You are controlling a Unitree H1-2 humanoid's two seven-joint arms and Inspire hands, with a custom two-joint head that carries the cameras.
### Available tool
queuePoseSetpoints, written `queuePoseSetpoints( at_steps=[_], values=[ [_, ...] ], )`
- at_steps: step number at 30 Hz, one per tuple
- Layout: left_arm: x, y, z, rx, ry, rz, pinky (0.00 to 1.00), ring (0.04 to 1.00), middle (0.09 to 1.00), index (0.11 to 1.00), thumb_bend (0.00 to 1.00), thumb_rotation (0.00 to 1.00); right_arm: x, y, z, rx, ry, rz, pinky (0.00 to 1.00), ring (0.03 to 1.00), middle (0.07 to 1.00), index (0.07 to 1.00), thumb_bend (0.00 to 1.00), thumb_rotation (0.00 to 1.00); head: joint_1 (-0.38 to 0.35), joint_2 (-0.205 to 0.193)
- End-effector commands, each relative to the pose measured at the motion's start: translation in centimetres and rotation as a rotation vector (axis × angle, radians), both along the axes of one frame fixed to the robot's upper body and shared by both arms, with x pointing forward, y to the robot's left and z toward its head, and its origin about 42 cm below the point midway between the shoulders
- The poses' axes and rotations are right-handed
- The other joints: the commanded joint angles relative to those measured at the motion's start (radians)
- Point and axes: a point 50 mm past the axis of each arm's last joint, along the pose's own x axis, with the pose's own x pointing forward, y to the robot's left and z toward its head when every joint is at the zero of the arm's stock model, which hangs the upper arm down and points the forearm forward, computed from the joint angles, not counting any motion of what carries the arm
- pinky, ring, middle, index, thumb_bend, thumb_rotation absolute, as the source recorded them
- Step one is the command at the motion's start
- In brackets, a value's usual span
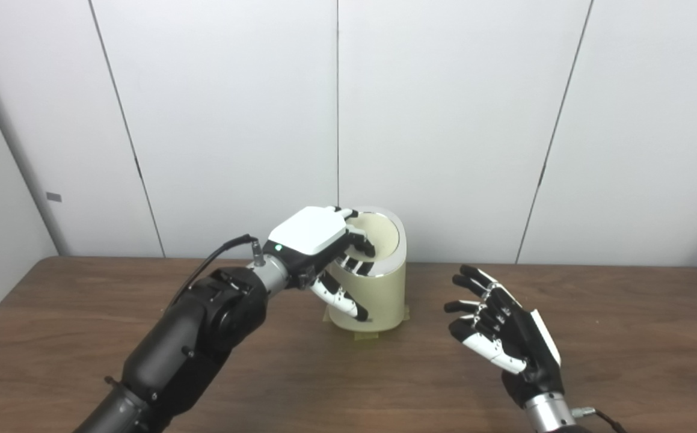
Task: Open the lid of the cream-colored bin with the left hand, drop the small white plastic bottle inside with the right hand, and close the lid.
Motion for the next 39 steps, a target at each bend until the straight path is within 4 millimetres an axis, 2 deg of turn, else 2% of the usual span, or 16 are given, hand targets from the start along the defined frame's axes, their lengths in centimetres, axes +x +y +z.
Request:
queuePoseSetpoints(
  at_steps=[1, 5, 9, 13, 18, 19, 22, 26, 30, 34, 39],
  values=[
    [-0.3, 0.2, 0.6, -0.027, -0.004, 0.000, 1.00, 0.984, 0.766, 0.754, 0.98, 0.37, 0.7, 0.1, 2.2, 0.003, -0.090, 0.009, 0.48, 0.635, 0.808, 0.812, 0.91, 0.37, -0.001, 0.000],
    [-1.9, 1.7, 2.2, -0.291, -0.079, 0.033, 0.99, 0.952, 0.770, 0.765, 0.91, 0.34, 0.7, 0.2, 2.3, 0.005, -0.089, 0.010, 0.48, 0.635, 0.808, 0.812, 0.90, 0.37, -0.001, -0.004],
    [-3.6, 3.1, 1.7, -0.538, -0.123, 0.056, 0.83, 0.920, 0.815, 0.790, 0.83, 0.27, 0.8, 0.1, 2.2, -0.007, -0.089, 0.001, 0.48, 0.635, 0.806, 0.809, 0.91, 0.37, 0.000, -0.007],
    [-5.8, 5.3, -0.6, -0.828, -0.141, 0.123, 0.74, 0.844, 0.836, 0.812, 0.75, 0.24, 0.8, 0.0, 2.2, -0.014, -0.091, -0.001, 0.48, 0.637, 0.799, 0.800, 0.90, 0.37, 0.000, -0.009],
    [-8.0, 7.6, -4.9, -1.172, 0.030, 0.227, 0.68, 0.790, 0.810, 0.820, 0.71, 0.16, 0.7, -0.1, 2.2, -0.026, -0.090, 0.002, 0.49, 0.639, 0.799, 0.800, 0.90, 0.37, -0.003, -0.010],
    [-8.4, 8.1, -5.9, -1.223, 0.078, 0.246, 0.67, 0.774, 0.800, 0.822, 0.71, 0.18, 0.6, 0.0, 2.2, -0.030, -0.090, 0.003, 0.49, 0.642, 0.801, 0.800, 0.90, 0.38, -0.005, -0.010],
    [-9.4, 9.1, -8.5, -1.331, 0.183, 0.285, 0.64, 0.745, 0.785, 0.827, 0.71, 0.24, 0.4, -0.1, 2.2, -0.033, -0.084, 0.004, 0.51, 0.661, 0.806, 0.804, 0.89, 0.37, -0.016, -0.008],
    [-10.2, 9.8, -10.6, -1.432, 0.278, 0.303, 0.57, 0.702, 0.756, 0.797, 0.69, 0.21, 0.1, 0.0, 2.2, -0.039, -0.084, -0.009, 0.53, 0.666, 0.796, 0.799, 0.89, 0.36, -0.028, -0.004],
    [-10.6, 10.1, -11.5, -1.419, 0.300, 0.319, 0.50, 0.636, 0.694, 0.743, 0.67, 0.18, 0.0, -0.1, 1.8, -0.022, -0.078, -0.023, 0.54, 0.668, 0.788, 0.791, 0.89, 0.34, -0.029, -0.007],
    [-10.5, 10.1, -11.6, -1.439, 0.318, 0.306, 0.48, 0.630, 0.693, 0.741, 0.69, 0.18, -0.2, -0.1, 1.7, -0.015, -0.080, -0.038, 0.53, 0.654, 0.779, 0.788, 0.87, 0.32, -0.028, -0.006],
    [-10.3, 10.0, -11.5, -1.454, 0.336, 0.271, 0.51, 0.652, 0.707, 0.745, 0.72, 0.20, -0.2, -0.3, 1.4, -0.018, -0.082, -0.060, 0.54, 0.661, 0.778, 0.795, 0.85, 0.30, -0.026, -0.006]
  ],
)
